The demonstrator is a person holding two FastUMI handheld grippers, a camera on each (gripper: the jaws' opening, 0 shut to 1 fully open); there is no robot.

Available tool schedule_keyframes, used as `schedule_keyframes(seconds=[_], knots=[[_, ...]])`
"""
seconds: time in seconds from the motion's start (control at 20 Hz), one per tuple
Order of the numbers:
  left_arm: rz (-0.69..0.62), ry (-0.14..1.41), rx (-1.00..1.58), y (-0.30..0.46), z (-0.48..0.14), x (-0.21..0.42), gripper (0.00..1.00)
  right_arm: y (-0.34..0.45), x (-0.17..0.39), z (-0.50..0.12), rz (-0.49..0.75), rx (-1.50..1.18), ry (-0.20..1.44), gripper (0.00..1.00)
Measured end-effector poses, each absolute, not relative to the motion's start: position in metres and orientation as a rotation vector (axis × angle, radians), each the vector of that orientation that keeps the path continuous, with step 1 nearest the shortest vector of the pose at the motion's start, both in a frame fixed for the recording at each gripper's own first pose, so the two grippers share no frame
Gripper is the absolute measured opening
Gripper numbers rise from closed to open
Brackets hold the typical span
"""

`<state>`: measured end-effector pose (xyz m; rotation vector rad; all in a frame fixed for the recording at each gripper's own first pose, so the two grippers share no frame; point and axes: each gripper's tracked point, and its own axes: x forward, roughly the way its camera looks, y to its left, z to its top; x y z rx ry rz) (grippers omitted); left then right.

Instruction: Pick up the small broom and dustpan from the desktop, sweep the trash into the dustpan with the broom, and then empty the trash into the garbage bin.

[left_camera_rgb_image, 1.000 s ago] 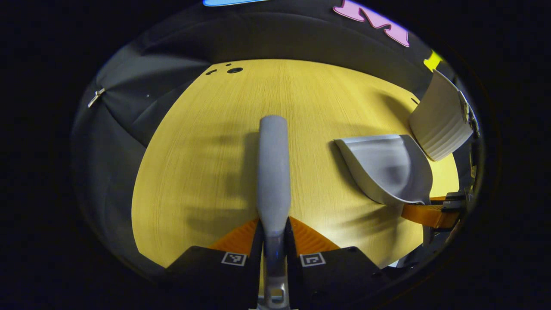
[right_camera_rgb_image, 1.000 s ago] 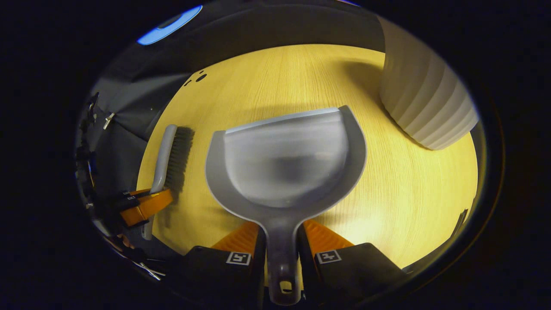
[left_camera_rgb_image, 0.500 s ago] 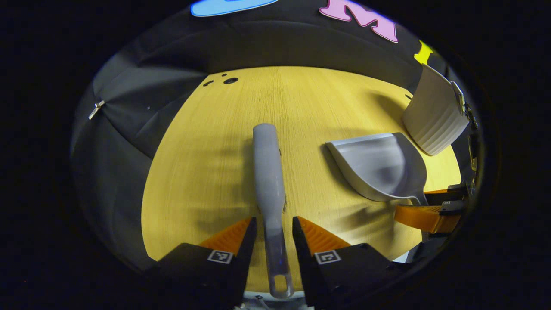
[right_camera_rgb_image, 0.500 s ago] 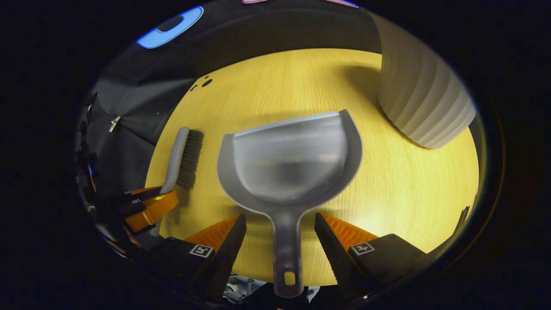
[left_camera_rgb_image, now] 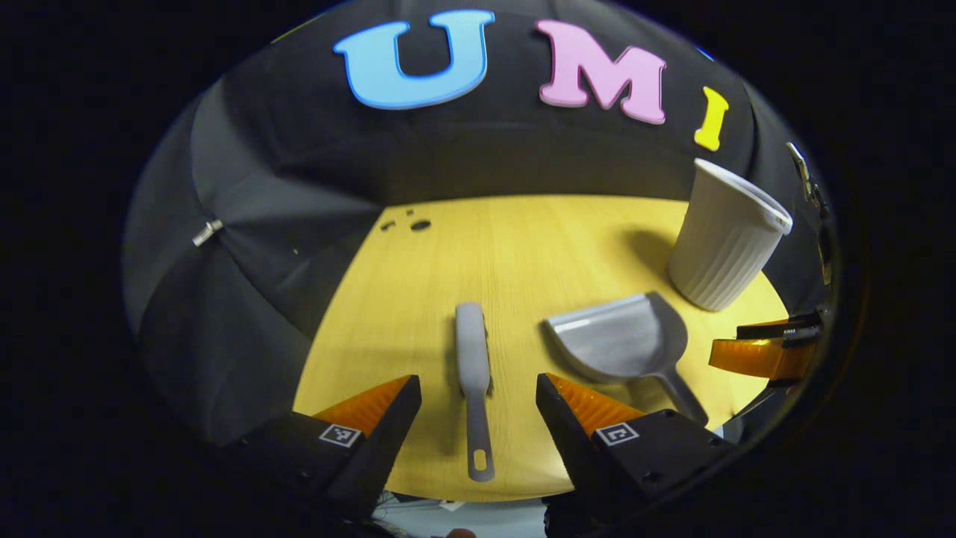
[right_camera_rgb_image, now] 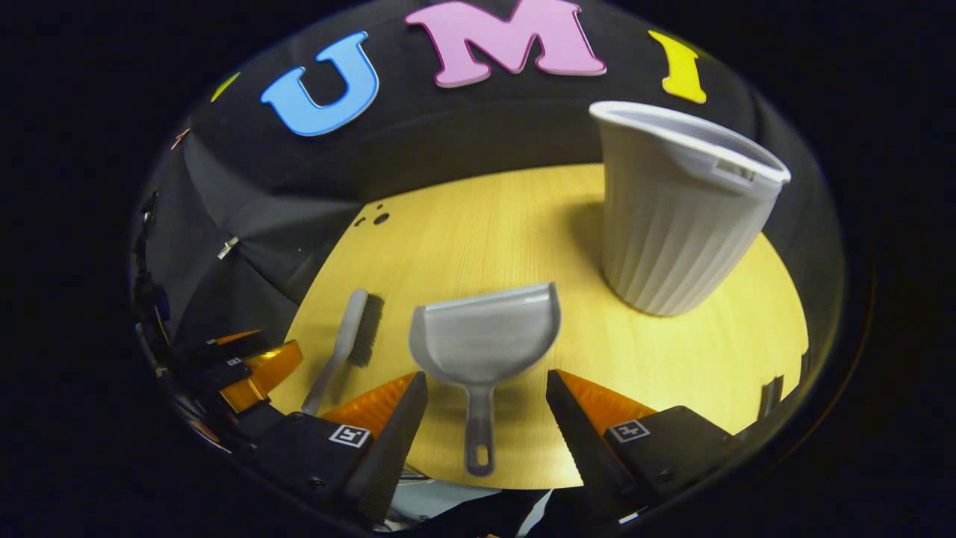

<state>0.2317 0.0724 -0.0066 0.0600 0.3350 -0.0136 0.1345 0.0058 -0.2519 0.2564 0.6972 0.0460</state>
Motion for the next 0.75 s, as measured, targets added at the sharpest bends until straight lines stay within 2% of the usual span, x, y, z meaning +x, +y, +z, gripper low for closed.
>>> schedule_keyframes(seconds=[0.4,0.6,0.75], knots=[[-0.010,-0.026,0.068,0.032,0.089,0.159,0.98,-0.031,0.099,-0.157,0.048,0.117,0.374,0.99],[-0.012,-0.126,0.046,-0.002,0.099,0.127,0.98,-0.040,0.076,-0.149,0.044,0.100,0.334,0.99],[-0.013,-0.126,0.039,-0.018,0.091,0.114,0.98,-0.052,0.070,-0.153,0.033,0.091,0.338,0.99]])
